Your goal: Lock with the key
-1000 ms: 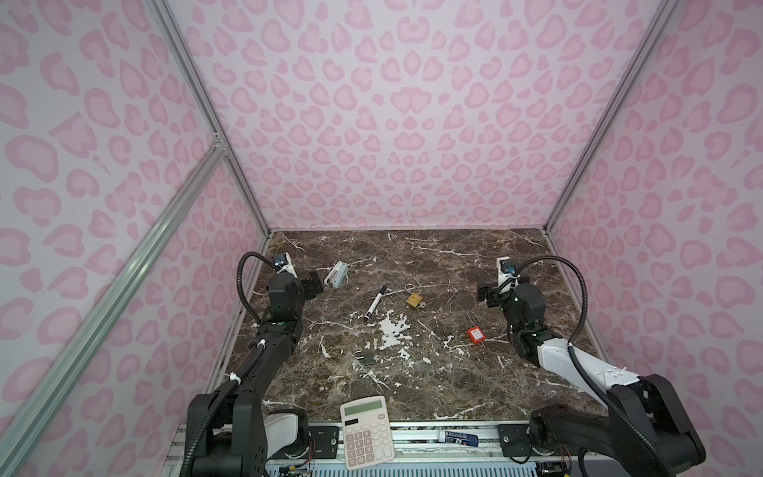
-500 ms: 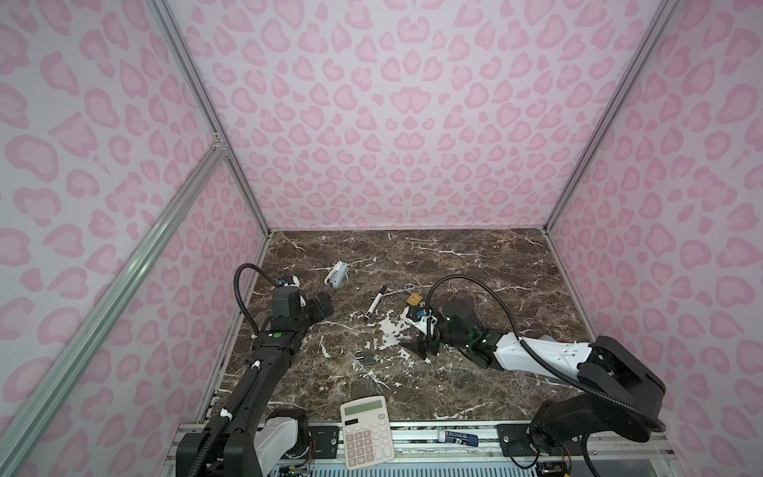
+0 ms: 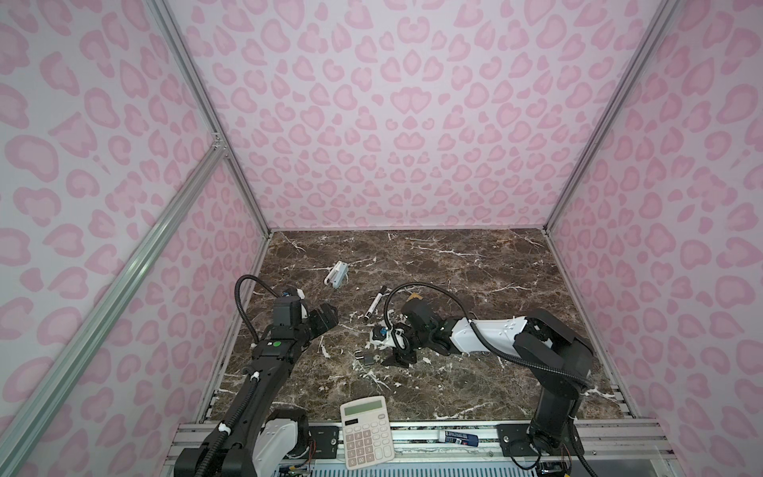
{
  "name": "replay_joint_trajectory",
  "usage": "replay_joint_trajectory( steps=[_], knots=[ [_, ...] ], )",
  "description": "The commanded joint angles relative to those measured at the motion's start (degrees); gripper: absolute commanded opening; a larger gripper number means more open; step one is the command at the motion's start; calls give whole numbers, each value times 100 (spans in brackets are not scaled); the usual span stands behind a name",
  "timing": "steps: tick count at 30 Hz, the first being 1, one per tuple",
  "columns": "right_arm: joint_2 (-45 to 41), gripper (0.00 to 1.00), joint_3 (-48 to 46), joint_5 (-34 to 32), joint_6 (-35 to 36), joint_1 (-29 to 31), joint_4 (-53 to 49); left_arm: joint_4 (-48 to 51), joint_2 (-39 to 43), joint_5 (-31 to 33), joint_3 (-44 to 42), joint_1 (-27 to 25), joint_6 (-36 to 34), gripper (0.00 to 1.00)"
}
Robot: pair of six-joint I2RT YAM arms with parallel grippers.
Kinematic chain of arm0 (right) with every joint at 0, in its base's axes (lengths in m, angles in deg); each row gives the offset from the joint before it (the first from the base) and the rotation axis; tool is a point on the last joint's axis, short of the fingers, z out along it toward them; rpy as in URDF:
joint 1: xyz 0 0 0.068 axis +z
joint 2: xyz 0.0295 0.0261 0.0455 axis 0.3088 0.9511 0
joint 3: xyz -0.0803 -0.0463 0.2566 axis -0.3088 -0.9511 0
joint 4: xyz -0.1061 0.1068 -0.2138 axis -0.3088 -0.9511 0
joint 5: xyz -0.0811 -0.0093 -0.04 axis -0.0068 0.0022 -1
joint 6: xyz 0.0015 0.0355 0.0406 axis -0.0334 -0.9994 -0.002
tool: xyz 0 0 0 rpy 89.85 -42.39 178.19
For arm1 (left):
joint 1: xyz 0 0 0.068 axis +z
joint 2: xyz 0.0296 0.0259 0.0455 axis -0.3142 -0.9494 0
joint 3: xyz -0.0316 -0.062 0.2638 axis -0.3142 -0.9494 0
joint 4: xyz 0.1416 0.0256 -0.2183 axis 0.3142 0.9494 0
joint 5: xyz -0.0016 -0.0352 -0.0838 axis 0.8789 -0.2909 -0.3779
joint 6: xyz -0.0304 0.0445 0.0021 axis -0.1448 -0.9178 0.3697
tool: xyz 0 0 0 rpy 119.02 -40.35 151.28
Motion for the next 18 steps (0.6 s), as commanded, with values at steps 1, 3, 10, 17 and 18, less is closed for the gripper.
replay_joint_trajectory(
  steps=[1, 3, 10, 17, 18],
  knots=[
    [231, 66, 194, 184, 253, 48, -333, 157, 65, -143, -83, -2, 236, 92],
    [359, 63, 293, 249, 225, 70, -320, 167, 105, -210, -134, 0, 332, 91],
    [770, 62, 690, 211, 374, 204, -510, 194, 212, -421, -315, -3, 570, 89],
    [1018, 58, 897, 285, 362, 215, -496, 287, 372, -505, -403, -12, 672, 86],
    [1047, 55, 917, 282, 363, 222, -496, 289, 396, -521, -420, -12, 693, 86]
  ],
)
